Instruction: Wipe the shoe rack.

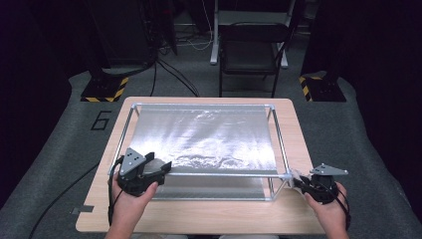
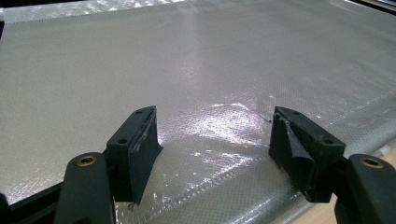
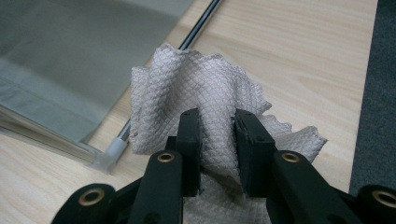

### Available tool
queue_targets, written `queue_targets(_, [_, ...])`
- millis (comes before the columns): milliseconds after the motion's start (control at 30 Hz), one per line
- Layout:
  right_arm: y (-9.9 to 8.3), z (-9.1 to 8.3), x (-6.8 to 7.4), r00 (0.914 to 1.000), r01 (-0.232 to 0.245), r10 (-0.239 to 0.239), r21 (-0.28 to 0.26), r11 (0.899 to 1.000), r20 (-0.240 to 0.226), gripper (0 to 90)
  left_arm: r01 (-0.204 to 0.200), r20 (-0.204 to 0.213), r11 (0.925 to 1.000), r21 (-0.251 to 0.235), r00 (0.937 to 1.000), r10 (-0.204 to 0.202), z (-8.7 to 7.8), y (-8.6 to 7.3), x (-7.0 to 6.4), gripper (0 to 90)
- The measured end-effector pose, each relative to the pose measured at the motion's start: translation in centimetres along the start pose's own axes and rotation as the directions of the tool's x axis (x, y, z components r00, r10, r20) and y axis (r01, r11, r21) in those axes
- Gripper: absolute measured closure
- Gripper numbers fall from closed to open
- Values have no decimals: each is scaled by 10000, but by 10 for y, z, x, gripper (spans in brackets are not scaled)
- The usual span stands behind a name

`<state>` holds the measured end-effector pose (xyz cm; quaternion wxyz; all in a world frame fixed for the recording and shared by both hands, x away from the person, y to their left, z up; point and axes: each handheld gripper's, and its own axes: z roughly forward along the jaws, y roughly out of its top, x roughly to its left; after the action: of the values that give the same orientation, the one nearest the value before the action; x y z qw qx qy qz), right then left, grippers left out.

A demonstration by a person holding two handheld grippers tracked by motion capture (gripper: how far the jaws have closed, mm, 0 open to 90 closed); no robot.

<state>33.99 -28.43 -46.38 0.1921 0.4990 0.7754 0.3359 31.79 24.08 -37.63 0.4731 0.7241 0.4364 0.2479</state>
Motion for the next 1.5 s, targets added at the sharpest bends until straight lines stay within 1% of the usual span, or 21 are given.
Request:
queue_targets(133, [-7,7,-2,10000,-7,5,221,9998,92,725,-47,17,10000,15,10000,47,0,1,0,321])
queue_targets(167, [-8,9,-1,9999,-100,99,228,9997,85,724,-45,2,10000,-12,10000,45,0,1,0,321])
queue_targets(200, [-9,10,-2,10000,-42,40,295,9996,92,721,-27,13,10000,-14,10000,27,0,1,0,321])
queue_targets(267, [-11,12,-1,9998,-202,199,309,9993,88,715,-32,41,10000,35,10000,31,-1,1,0,321])
queue_targets(300, [-12,13,-2,9997,-134,126,401,9991,192,709,-38,56,10000,45,10000,38,-1,1,1,321])
queue_targets(400, [-14,14,-4,9995,-217,207,436,9988,220,676,-75,78,10000,49,9999,75,-1,1,1,321])
queue_targets(467, [-14,15,-4,9989,-386,374,440,9983,278,660,-68,149,10000,69,9999,67,-1,2,1,321])
queue_targets(733, [-14,14,-5,9989,-420,409,471,9980,242,558,-79,354,10000,57,9993,77,-2,2,2,323])
queue_targets(800, [-12,13,-3,9985,-454,442,376,9983,328,530,-50,384,10000,41,9993,49,-2,3,3,323])
queue_targets(833, [-11,12,-3,9985,-450,438,364,9983,331,517,-23,423,10000,42,9991,22,-2,3,3,323])
queue_targets(900, [-8,8,0,9990,-410,406,244,9989,159,506,26,536,10000,65,9986,-29,-3,3,3,326])
queue_targets(967, [-5,4,2,9998,-132,129,224,9997,138,500,8,613,10000,80,9981,-13,-3,4,3,329])
queue_targets(1067, [1,-3,8,10000,10,-10,57,10000,11,477,-32,656,9999,126,9978,24,-4,5,3,331])
queue_targets(1133, [4,-7,11,10000,88,-88,-47,10000,-6,471,-71,634,9999,131,9980,63,-4,5,4,331])
queue_targets(1200, [8,-11,15,9998,65,-69,-214,9998,-189,464,-140,557,9998,161,9984,131,-5,5,4,331])
queue_targets(1233, [9,-12,15,9997,169,-173,-209,9996,-166,461,-172,559,9997,178,9983,162,-6,5,5,331])
queue_targets(1333, [15,-18,21,9988,306,-316,-257,9992,-380,453,-207,481,9996,203,9986,197,-7,6,6,331])
queue_targets(1367, [16,-21,22,9978,485,-495,-244,9985,-436,451,-247,486,9995,211,9985,237,-7,6,7,332])
queue_targets(1400, [18,-22,25,9981,431,-446,-360,9984,-430,450,-253,460,9995,210,9986,243,-8,6,7,332])
queue_targets(1433, [20,-25,27,9975,502,-516,-296,9983,-488,449,-228,411,9995,206,9989,220,-8,6,7,332])
queue_targets(1500, [23,-30,30,9965,586,-609,-414,9974,-569,447,-268,374,9993,250,9990,258,-10,6,7,333])
